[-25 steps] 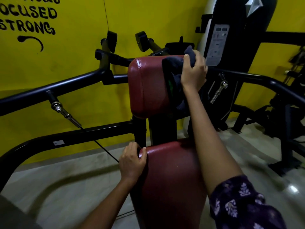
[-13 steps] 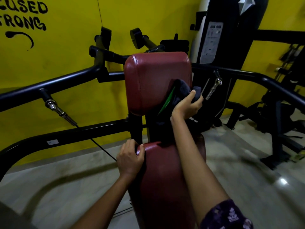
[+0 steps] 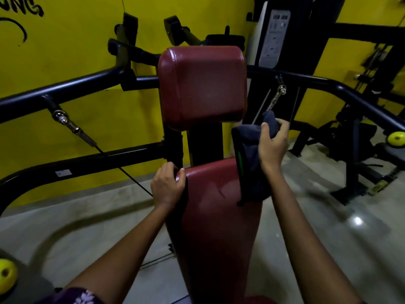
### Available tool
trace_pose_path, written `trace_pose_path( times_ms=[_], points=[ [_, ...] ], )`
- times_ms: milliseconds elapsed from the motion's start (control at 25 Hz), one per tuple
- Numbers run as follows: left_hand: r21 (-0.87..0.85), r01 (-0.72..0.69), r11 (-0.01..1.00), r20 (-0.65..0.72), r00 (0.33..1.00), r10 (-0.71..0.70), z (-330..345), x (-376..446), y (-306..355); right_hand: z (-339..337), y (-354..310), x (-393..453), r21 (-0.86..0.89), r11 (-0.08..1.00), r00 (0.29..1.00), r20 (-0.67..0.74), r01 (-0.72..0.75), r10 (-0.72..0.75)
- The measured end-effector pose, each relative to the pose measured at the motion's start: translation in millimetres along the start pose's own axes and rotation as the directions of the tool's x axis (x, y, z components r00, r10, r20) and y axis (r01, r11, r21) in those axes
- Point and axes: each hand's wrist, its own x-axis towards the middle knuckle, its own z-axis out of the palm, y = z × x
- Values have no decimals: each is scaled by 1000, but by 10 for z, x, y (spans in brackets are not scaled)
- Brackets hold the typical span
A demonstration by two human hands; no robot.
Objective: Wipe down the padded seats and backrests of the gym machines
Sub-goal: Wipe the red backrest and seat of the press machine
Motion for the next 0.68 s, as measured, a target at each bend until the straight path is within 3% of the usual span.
trace_pose_path(
  times_ms=[80,240,320,360,440,520,560,600,680],
  points=[
    [2,2,1000,10,1000,-2,-3,-9,7,-1,227,-122,-151,976,986,68,160,-151],
    [5,3,1000,26,1000,-3,5,-6,-3,356,677,-700,-327,922,970,191,208,-150],
    [-3,-1,1000,18,1000,1,16,3,-13,625,690,-1113,-419,854,945,239,308,-224],
    [-7,-7,1000,7,1000,7,15,10,-19,713,665,-1280,-402,822,906,302,404,-298],
    [-16,-14,1000,-9,1000,14,-4,34,-25,733,714,-1388,-290,728,758,454,622,-468],
    [-21,-17,1000,-7,1000,17,-11,15,-34,608,912,-1196,-245,628,652,495,739,-574],
    [-21,-19,1000,-7,1000,19,-10,1,-34,541,1033,-1074,-296,620,676,465,727,-571],
    [-24,-21,1000,-5,1000,20,-10,-6,-29,477,1129,-951,-380,659,758,398,649,-516],
    [-25,-22,999,-4,1000,22,-7,-8,-20,380,1196,-712,-520,791,947,168,322,-275]
  ],
)
